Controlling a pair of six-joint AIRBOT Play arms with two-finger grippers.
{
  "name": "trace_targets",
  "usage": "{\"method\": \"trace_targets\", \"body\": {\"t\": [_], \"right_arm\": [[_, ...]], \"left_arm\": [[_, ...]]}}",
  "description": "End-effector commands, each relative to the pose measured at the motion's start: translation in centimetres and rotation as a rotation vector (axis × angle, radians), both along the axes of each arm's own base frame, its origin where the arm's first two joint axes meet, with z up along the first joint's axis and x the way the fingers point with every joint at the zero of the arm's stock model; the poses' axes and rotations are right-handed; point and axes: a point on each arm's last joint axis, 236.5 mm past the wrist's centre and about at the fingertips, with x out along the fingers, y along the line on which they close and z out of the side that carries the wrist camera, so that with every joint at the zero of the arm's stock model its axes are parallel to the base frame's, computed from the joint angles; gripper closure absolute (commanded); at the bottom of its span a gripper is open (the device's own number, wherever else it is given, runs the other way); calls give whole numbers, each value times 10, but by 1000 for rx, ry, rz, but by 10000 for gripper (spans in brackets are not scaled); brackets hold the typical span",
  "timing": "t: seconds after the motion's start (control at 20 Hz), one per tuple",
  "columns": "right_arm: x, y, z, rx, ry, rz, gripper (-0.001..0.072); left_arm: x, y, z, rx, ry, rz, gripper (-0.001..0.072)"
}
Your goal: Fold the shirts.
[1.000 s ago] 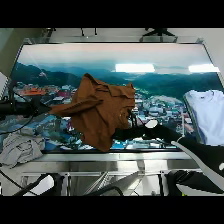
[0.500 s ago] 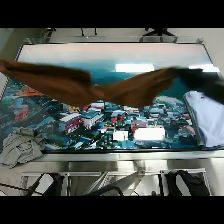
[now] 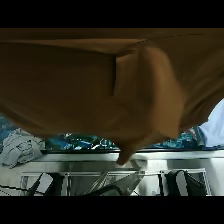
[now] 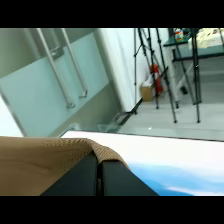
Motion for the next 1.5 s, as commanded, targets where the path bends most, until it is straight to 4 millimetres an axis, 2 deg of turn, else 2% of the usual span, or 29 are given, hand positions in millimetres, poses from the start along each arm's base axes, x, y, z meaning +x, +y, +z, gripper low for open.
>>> {"method": "trace_targets", "body": {"t": [0.0,0.05,0.15,0.35,0.45,0.55,0.65,0.75,0.9,1.05,1.2,1.45], "right_arm": [[51,4,-47,-20,149,125,696],[78,7,-78,-56,232,135,696],[137,8,-154,-153,408,114,696],[237,1,-286,-124,652,81,696],[270,-7,-343,-56,743,56,696],[293,-11,-390,4,803,38,696],[307,-15,-427,39,847,20,697],[314,-20,-454,49,887,9,697],[305,-29,-470,27,937,28,697],[281,-48,-490,-45,1034,41,696],[263,-50,-514,-136,1097,48,696],[278,-55,-540,-181,1078,-20,696]], "left_arm": [[57,-19,-59,86,191,-15,701],[78,-26,-86,126,272,-17,701],[119,-36,-153,217,455,-13,701],[190,-27,-298,330,786,45,701],[221,-22,-360,323,880,76,701],[247,-15,-423,318,958,113,701],[264,-23,-463,341,988,70,701],[278,-38,-478,364,980,-9,701],[286,-42,-466,380,966,-77,701],[267,-21,-488,533,1123,-55,702],[247,-21,-509,644,1226,-68,701],[234,-26,-531,794,1302,-43,701]]}}
